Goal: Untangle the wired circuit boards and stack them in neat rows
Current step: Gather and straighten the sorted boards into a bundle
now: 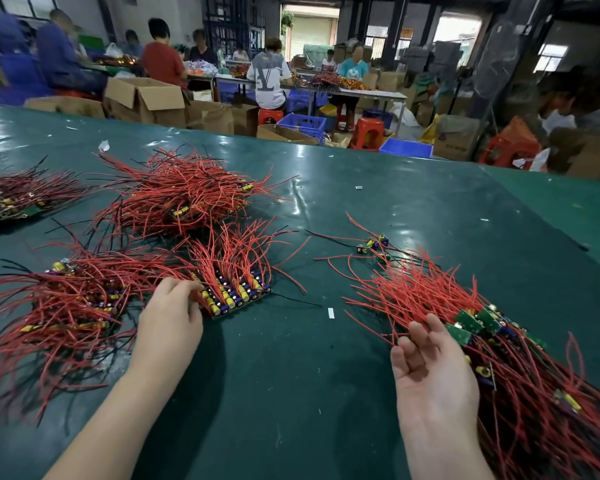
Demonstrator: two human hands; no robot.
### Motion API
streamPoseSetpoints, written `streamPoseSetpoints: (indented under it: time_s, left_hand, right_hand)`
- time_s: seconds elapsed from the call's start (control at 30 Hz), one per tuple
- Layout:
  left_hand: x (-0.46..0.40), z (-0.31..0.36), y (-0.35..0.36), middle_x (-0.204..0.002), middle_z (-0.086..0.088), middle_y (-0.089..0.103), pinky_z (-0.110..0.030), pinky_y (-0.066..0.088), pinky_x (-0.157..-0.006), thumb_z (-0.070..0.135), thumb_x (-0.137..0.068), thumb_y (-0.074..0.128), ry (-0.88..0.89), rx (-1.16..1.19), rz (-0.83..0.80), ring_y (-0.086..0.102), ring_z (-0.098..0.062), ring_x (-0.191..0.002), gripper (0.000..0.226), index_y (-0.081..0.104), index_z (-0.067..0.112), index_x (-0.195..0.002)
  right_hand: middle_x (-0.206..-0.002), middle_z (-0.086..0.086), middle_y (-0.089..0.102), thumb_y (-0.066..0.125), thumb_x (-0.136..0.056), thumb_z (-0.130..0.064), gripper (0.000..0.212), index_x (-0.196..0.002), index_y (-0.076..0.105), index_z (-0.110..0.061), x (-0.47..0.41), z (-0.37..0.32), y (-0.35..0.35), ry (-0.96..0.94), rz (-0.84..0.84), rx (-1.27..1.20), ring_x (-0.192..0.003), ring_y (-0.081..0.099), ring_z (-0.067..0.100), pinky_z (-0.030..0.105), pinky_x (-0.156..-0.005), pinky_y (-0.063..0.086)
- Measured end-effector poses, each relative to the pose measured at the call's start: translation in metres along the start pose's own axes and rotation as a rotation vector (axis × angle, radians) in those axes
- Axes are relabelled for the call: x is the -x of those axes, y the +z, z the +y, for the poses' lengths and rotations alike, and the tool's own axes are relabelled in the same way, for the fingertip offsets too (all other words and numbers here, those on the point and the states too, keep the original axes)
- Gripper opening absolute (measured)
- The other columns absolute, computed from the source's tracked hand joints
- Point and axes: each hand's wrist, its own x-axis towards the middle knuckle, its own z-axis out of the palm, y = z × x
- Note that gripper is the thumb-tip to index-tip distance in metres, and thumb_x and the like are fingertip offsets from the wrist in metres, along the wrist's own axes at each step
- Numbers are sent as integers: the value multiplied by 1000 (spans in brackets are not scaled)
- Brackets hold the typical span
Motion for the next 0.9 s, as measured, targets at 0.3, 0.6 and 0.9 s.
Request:
streamPoseSetpoints:
  time_s: [0.3,0.6,0.9]
  left_hand:
    - [-2,-6,-3,-101,-8,66,-44,51,-87,-3,-87,59,1,-23,11,62,-28,-93,22,68,6,-104]
    - [1,7,-10,-87,7,70,-18,44,-74,6,-87,66,-159,401,101,62,-1,-81,12,71,16,-92]
    - [-8,6,-3,-81,-7,67,-27,51,-80,-6,-87,55,-382,944,69,65,-17,-82,26,68,9,-70]
  right_hand:
    - [-51,-6,57,42,-93,-5,23,-89,64,-12,1,11,4,141,-103,67,-40,52,6,14,-40,44]
    - [-52,-4,57,42,-92,-4,23,-88,63,-11,-2,12,4,257,-115,52,-39,51,6,13,-40,44]
    - [-55,-2,59,44,-93,-5,21,-89,65,-10,-6,9,3,273,-85,87,-45,52,9,15,-40,45]
